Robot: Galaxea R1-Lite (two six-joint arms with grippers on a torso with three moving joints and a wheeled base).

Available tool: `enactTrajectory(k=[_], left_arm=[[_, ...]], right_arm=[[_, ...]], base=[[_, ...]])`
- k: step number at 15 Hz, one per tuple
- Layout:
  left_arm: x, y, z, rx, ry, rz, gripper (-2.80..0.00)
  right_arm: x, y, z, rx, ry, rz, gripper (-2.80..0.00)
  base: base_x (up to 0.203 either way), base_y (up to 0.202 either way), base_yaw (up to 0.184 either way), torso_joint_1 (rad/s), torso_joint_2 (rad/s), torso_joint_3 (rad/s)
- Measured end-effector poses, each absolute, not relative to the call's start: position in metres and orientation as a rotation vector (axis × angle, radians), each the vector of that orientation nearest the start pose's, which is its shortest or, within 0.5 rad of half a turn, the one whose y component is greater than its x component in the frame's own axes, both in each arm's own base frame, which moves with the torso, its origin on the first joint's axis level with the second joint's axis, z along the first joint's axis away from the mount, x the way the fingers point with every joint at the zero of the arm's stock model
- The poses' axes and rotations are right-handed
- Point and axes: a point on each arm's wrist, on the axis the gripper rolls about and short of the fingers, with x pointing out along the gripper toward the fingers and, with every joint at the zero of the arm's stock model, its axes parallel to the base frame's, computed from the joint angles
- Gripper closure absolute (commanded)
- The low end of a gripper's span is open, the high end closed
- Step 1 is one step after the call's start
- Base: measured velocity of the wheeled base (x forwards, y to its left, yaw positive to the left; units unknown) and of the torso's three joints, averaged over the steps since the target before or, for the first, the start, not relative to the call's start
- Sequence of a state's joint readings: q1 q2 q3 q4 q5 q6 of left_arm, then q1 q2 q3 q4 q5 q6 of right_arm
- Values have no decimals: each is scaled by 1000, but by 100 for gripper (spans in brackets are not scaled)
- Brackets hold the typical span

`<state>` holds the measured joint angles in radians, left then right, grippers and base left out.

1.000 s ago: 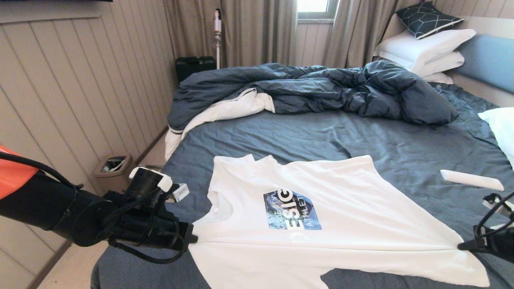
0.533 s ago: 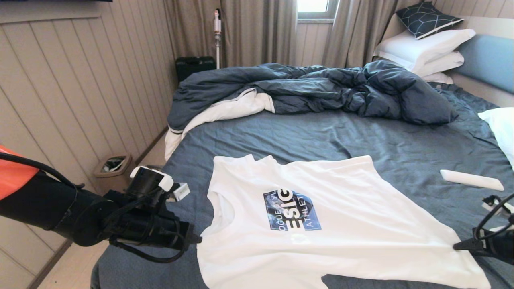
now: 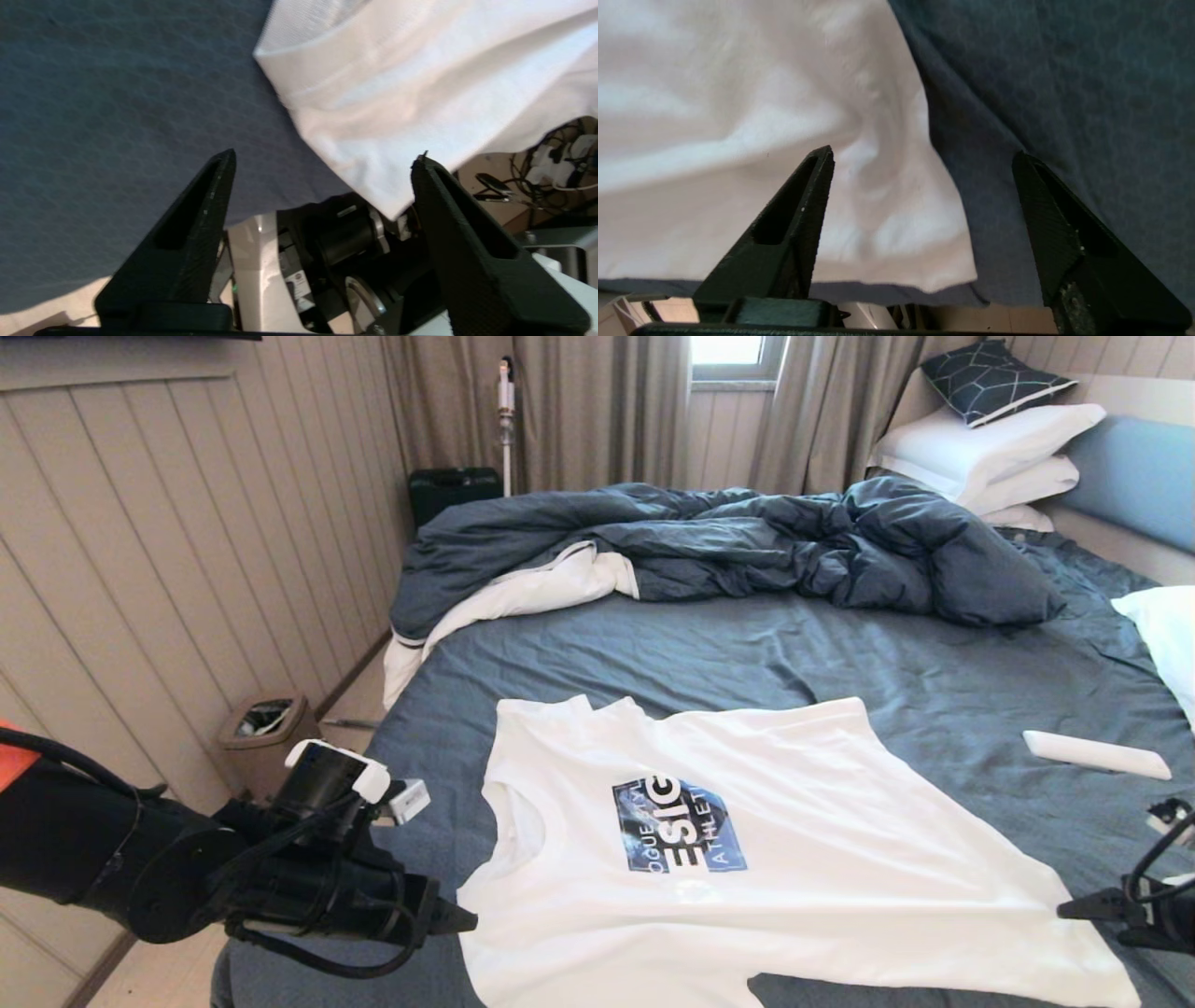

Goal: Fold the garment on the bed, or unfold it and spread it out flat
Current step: Unford the white T-shirt

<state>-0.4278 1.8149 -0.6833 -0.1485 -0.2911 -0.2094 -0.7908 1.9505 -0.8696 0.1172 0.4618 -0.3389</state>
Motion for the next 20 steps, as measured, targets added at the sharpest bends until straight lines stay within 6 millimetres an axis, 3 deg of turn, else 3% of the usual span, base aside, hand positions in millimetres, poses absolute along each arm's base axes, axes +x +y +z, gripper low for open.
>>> enactTrajectory(k=[4,8,9,14,17,20], left_arm=[[239,-117,94,-180,1039,-531,-280],[241,-121,116,-249,975,-524,-280],[241,-120,120,-256,961,-526,0],[233,-116,141,-295,932,-506,0],[233,-115,146,-327,924,-490,0],[236,-115,150,-358,910,-466,0]], right_arm=[[199,-196,79,408,958,-113,-280],[179,-174,108,375,875,-96,-280],[174,-166,117,368,858,-84,0],[165,-105,149,343,874,140,0],[176,-59,153,314,968,340,0],[198,-22,149,285,1075,419,0]], base=[[0,0,0,0,0,0],[0,0,0,0,0,0],[0,0,0,0,0,0],[0,0,0,0,0,0],[0,0,0,0,0,0],[0,0,0,0,0,0]])
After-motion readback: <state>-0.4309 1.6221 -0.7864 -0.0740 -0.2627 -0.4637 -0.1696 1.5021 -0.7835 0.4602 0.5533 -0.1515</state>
